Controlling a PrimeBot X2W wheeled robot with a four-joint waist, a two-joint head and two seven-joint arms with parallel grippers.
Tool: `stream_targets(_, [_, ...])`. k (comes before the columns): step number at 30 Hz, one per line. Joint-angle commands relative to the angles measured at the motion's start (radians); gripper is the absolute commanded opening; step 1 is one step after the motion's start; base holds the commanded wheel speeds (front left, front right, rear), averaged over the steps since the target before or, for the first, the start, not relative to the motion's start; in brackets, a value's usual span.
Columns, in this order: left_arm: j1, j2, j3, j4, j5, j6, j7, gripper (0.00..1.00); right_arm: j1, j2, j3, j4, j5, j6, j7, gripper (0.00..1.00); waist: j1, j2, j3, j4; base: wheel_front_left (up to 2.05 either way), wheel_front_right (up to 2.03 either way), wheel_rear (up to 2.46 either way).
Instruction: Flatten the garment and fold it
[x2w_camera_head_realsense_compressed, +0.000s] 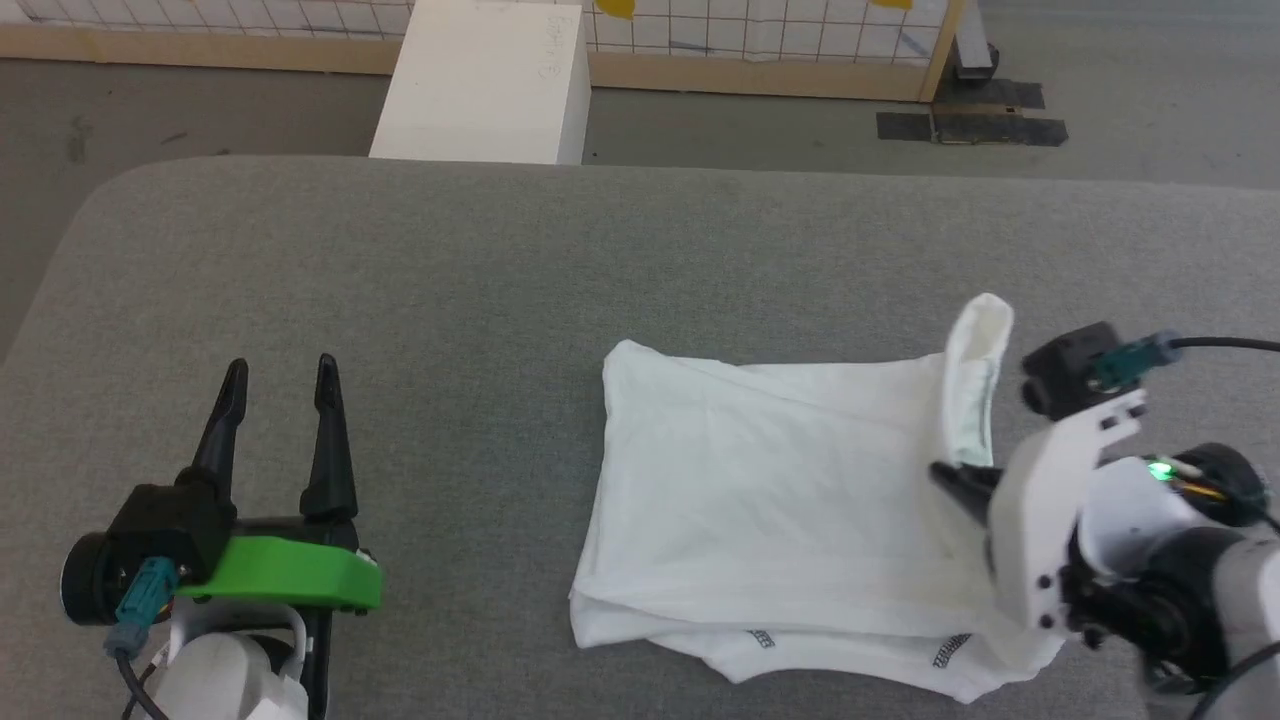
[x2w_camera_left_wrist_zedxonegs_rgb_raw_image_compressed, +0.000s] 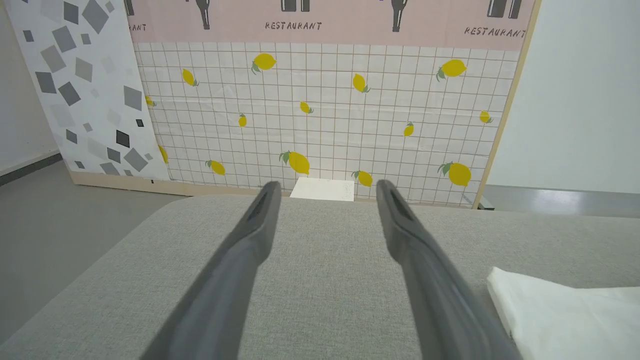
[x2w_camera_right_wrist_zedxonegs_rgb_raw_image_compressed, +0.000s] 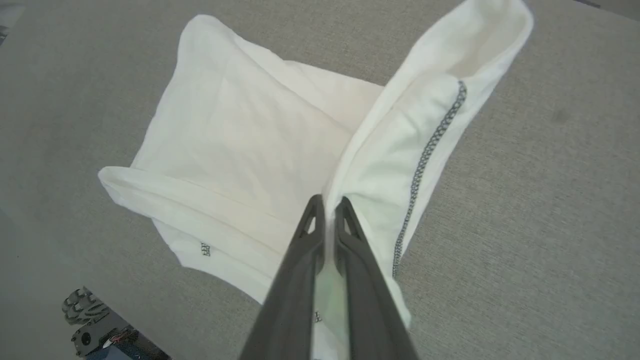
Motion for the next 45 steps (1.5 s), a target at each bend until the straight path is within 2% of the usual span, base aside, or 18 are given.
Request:
stream_targets(1, [0.004,-0.005,0.001,-0.001,0.009,-0.008,-0.005,1.00,-0.025,0.016,0.025,0.007,0.001,-0.002,-0.011,0.00,0.0000,-0.0001,0.003,0.013,0.00,0.00,0.00])
stream_targets(6, [-0.005,-0.011,-0.001,0.001,0.009,-0.013,-0.005,1.00,-0.095,0.091,0.112,0.092,0.005,-0.002,-0.068,0.00,0.0000,-0.0001,0.014,0.050,0.00,0.00,0.00])
stream_targets(13, [-0.003,-0.022,-0.001,0.009,0.011,-0.020,-0.005,1.00,-0.213,0.166,0.219,0.296,-0.002,-0.002,-0.147,0.00,0.0000,-0.0001,0.031,0.102,0.00,0.00,0.00])
stream_targets(25, [-0.022,-0.039,-0.008,0.035,0.017,-0.046,-0.005,1.00,-0.327,0.185,0.382,0.677,0.034,-0.002,-0.338,0.00,0.0000,-0.0001,0.055,0.160,0.00,0.00,0.00])
stream_targets(26, [-0.023,-0.041,-0.007,0.038,0.017,-0.048,-0.005,1.00,-0.334,0.185,0.395,0.702,0.035,-0.002,-0.355,0.03,0.0000,-0.0001,0.055,0.160,0.00,0.00,0.00])
stream_targets(27, [-0.024,-0.043,-0.007,0.040,0.018,-0.049,-0.005,1.00,-0.342,0.185,0.407,0.720,0.039,-0.002,-0.375,0.37,0.0000,-0.0001,0.055,0.161,0.00,0.00,0.00])
stream_targets(28, [-0.023,-0.045,-0.006,0.043,0.019,-0.051,-0.005,1.00,-0.350,0.185,0.423,0.729,0.047,-0.002,-0.397,1.00,0.0000,-0.0001,0.055,0.158,0.00,0.00,0.00])
stream_targets(31, [-0.020,-0.046,-0.002,0.047,0.020,-0.054,-0.005,1.00,-0.372,0.185,0.465,0.716,0.096,-0.002,-0.449,1.00,0.0000,-0.0001,0.053,0.144,0.00,0.00,0.00])
stream_targets(37, [-0.017,-0.042,0.010,0.048,0.028,-0.058,-0.005,1.00,-0.400,0.185,0.494,0.590,0.168,-0.002,-0.535,1.00,0.0000,-0.0001,0.034,0.095,0.00,0.00,0.00])
stream_targets(41, [-0.009,-0.039,0.019,0.041,0.034,-0.057,-0.005,1.00,-0.362,0.184,0.421,0.480,0.112,-0.002,-0.567,1.00,0.0000,-0.0001,0.015,0.055,0.00,0.00,0.00])
stream_targets(45, [-0.001,-0.037,0.025,0.033,0.038,-0.056,-0.005,1.00,-0.257,0.150,0.273,0.382,-0.018,-0.002,-0.517,1.00,0.0000,-0.0001,0.005,0.022,0.00,0.00,0.00])
